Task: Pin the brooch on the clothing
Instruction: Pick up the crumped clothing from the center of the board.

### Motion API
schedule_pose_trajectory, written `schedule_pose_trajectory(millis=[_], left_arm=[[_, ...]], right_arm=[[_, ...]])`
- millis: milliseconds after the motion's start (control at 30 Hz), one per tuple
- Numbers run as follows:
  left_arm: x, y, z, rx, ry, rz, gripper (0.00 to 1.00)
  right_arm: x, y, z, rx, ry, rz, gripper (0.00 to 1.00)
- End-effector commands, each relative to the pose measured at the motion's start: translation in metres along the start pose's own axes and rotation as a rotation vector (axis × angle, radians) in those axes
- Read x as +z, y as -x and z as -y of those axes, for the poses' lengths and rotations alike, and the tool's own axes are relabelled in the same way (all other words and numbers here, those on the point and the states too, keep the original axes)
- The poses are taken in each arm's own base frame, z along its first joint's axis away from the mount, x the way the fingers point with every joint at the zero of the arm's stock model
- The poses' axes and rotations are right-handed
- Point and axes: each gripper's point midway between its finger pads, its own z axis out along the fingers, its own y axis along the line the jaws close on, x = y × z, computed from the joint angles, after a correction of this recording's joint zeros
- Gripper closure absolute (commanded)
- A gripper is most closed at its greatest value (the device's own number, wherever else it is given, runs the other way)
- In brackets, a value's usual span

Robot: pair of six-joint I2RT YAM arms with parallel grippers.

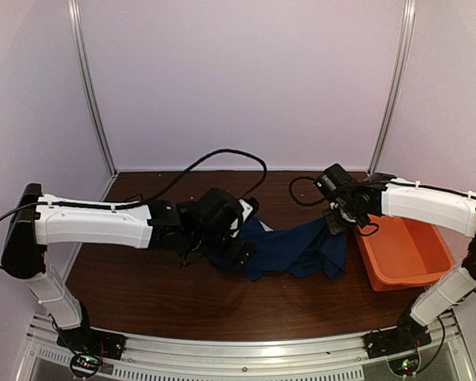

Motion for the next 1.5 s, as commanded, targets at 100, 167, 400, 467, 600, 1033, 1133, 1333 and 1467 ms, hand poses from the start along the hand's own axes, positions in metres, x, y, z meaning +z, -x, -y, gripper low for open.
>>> schedule_pose_trajectory(millis=[100,167,400,467,600,1033,1133,1333,1467], left_arm=[[0.031,-0.058,0.055,0.117,-0.018,-0.085,0.16],[0.04,-0.064,0.064,0.113,-0.02,-0.101,0.17],[0.071,-0.081,0.081,0.092,-0.037,-0.17,0.31],[0.077,-0.086,0.081,0.095,-0.026,-0.187,0.3],[0.086,-0.089,0.083,0.113,-0.014,-0.213,0.29],[0.11,-0.101,0.084,0.088,-0.041,-0.278,0.66],[0.112,-0.103,0.081,0.082,-0.035,-0.286,0.91],[0.092,-0.088,0.071,0.065,-0.016,-0.249,1.0],[0.066,-0.06,0.059,0.058,0.009,-0.168,1.0]], right_arm=[[0.009,0.003,-0.013,0.015,0.07,-0.001,1.0],[0.009,0.002,-0.013,0.018,0.074,-0.002,1.0],[0.013,0.001,-0.01,0.021,0.072,-0.005,1.0],[0.014,0.004,-0.011,0.014,0.072,-0.009,1.0],[0.009,0.009,-0.01,0.02,0.085,0.007,1.0],[-0.006,0.006,0.001,0.026,0.089,0.035,1.0],[-0.006,0.004,0.0,0.035,0.101,0.042,1.0],[-0.006,0.004,-0.003,0.034,0.114,0.039,1.0],[-0.002,0.004,-0.008,0.026,0.123,0.025,1.0]])
